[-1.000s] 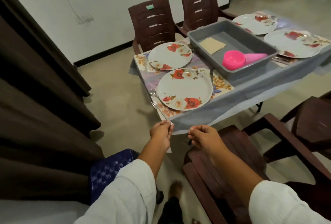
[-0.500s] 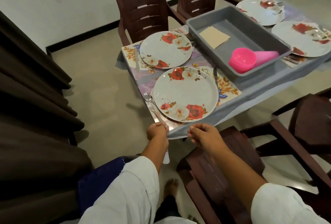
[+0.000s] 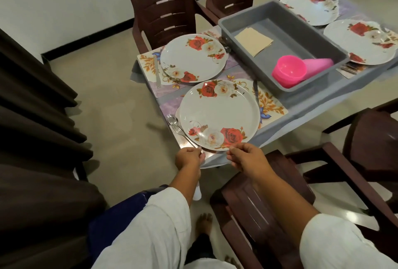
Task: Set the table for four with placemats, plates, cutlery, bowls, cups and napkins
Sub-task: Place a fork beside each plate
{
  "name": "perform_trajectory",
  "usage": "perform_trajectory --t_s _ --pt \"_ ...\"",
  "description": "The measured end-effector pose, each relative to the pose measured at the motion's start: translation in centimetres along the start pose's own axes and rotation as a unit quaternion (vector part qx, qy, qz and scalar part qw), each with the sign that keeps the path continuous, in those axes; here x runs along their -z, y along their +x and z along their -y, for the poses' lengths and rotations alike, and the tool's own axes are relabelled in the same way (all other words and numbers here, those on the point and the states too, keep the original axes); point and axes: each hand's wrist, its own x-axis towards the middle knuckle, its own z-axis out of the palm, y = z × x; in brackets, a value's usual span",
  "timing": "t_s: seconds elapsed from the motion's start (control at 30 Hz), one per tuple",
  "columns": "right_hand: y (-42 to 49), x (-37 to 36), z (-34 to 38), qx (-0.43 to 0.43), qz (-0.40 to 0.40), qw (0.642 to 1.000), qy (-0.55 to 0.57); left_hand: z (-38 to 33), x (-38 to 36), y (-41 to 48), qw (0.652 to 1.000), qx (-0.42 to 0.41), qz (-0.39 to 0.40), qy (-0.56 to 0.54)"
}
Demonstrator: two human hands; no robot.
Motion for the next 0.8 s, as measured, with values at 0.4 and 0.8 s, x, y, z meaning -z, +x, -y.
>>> perform_trajectory --t_s 0.4,0.8 --pt "1.6 1.0 0.2 0.002 -0.026 0.999 -0.025 0.2 0.5 -0.3 0.999 -0.002 0.036 0.016" --pt "0.9 3.0 -0.8 0.063 -0.099 0.988 -0.096 4.2 -1.3 -5.0 0.983 -0.117 0.127 0.06"
